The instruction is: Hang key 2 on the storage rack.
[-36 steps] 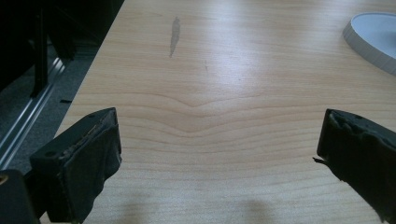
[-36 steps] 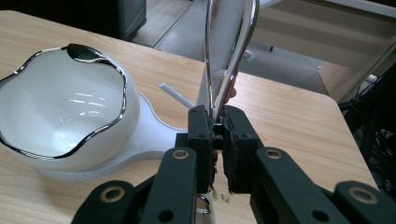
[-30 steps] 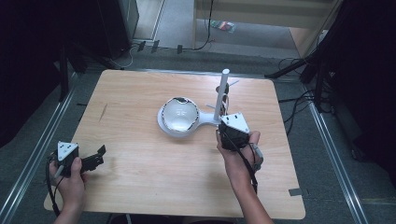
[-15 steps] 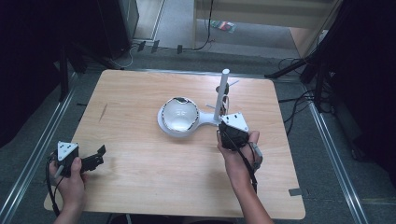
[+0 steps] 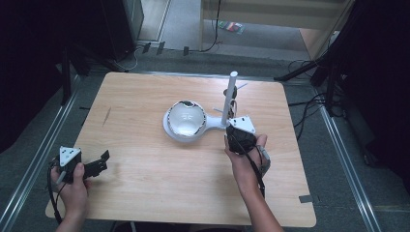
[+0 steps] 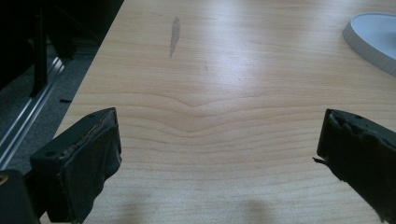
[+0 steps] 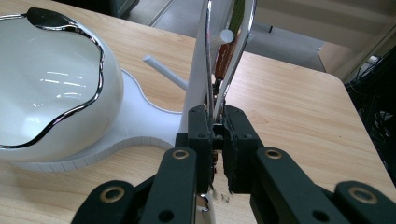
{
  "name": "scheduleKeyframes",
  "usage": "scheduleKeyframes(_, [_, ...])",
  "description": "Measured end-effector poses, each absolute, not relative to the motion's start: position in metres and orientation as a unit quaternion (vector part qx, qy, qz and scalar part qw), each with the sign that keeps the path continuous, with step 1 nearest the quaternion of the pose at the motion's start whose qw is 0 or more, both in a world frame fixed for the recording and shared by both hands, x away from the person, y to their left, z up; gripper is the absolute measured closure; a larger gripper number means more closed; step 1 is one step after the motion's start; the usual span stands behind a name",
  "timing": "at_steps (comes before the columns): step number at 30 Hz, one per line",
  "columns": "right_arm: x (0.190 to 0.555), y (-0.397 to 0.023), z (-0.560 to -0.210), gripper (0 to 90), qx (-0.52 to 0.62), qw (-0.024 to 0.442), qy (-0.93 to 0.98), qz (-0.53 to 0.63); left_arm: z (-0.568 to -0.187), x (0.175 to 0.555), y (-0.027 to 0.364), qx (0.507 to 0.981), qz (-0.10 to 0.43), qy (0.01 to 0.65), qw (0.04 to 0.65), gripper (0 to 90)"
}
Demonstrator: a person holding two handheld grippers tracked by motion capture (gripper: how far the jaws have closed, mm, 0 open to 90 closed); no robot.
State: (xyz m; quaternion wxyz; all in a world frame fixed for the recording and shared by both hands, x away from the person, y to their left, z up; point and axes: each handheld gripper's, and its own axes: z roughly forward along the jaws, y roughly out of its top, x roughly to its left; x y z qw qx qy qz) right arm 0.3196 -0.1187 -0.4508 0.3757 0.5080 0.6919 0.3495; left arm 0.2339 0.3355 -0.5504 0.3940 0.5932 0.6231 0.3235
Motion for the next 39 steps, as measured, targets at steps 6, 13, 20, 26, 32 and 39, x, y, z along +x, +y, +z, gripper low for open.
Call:
scheduleKeyframes(6, [0.322,-0.119,-0.454,83.4,0.512,0.370,0.694,0.345,-0.550,0.234,0.336,0.594,0.323,0.623,0.394,0.0])
scheduleKeyframes(13, [0.325,-0.118,-0.458,83.4,0.512,0.366,0.699,0.339,-0.550,0.234,0.336,0.594,0.323,0.623,0.393,0.0])
scheduleKeyframes(20, [0.329,-0.116,-0.463,83.3,0.515,0.361,0.701,0.335,-0.550,0.234,0.336,0.593,0.323,0.623,0.394,0.0])
scheduleKeyframes(26, [0.334,-0.114,-0.467,83.3,0.521,0.353,0.701,0.335,-0.550,0.234,0.335,0.594,0.324,0.623,0.394,0.0])
scheduleKeyframes(32, [0.341,-0.113,-0.470,83.2,0.529,0.345,0.700,0.335,-0.550,0.234,0.335,0.594,0.323,0.623,0.394,0.0])
scheduleKeyframes(39, [0.347,-0.112,-0.476,82.0,0.532,0.334,0.708,0.325,-0.550,0.234,0.336,0.594,0.323,0.623,0.394,0.0])
